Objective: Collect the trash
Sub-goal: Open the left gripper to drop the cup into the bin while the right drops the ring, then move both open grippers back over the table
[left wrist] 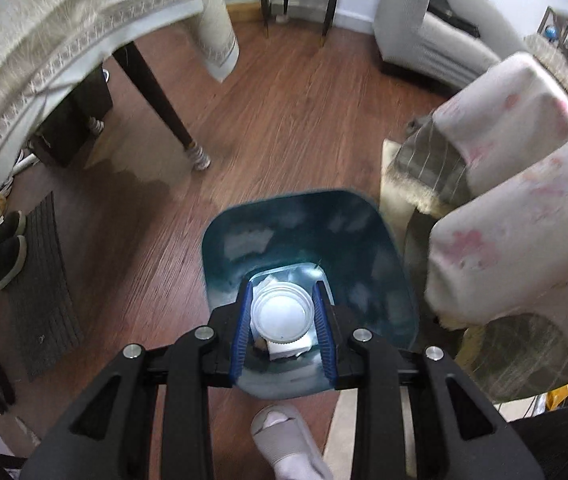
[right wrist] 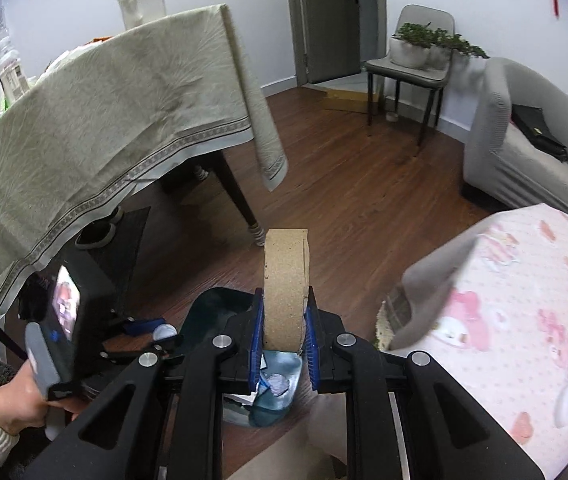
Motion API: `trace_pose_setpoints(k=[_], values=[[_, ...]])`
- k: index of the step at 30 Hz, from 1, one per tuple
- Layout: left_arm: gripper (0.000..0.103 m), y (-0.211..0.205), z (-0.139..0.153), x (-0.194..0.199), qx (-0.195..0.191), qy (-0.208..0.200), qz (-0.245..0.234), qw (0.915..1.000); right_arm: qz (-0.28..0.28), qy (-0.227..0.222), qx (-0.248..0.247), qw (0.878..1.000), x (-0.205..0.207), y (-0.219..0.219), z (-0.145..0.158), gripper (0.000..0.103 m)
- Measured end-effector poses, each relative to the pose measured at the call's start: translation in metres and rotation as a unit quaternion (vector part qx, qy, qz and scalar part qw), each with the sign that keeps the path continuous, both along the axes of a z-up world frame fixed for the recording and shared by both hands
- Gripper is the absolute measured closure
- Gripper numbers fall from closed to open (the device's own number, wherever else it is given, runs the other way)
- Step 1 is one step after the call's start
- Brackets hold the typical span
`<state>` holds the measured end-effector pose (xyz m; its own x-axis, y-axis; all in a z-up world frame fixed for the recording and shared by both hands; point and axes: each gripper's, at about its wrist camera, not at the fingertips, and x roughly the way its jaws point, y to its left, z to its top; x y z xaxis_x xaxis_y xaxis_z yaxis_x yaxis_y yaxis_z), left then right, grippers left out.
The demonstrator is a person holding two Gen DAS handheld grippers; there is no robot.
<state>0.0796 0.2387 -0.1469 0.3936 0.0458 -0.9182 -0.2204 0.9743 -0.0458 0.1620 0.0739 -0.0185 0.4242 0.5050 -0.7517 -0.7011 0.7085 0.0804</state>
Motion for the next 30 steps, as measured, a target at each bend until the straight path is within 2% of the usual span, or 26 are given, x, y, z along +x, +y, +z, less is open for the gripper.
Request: trace_pose_setpoints(k=[4,5,6,7,15,22,30], values=[[0.070,0.005,-0.015,0.000,0.002,0.023,-0.005,0.9997,0.014,0.012,-0.004,1.000,-0.002,0.015,-0.010,0.085],[0.067,0.006,-0.017,0.000,0.002,0.028,-0.007,0.9996,0.017,0.014,-0.006,1.000,-0.003,0.018,-0.012,0.085],[0.055,0.006,-0.019,0.000,0.001,0.031,-0.011,0.9995,0.020,0.018,-0.009,1.000,-0.003,0.023,-0.016,0.085],[0.051,0.005,-0.019,-0.001,0.003,0.029,-0.014,0.9995,0.023,0.021,-0.012,0.999,-0.003,0.027,-0.019,0.085],[0.050,0.017,-0.010,-0.010,0.004,0.010,-0.011,0.9999,0.034,0.040,-0.028,0.998,-0.004,0.049,-0.041,0.085],[0.046,0.037,0.017,-0.022,-0.011,-0.032,0.019,0.9993,0.037,0.073,-0.054,0.995,-0.002,0.067,-0.076,0.085],[0.046,0.047,0.063,-0.034,-0.034,-0.098,0.044,0.9936,0.047,0.114,-0.098,0.987,-0.007,0.086,-0.126,0.085]])
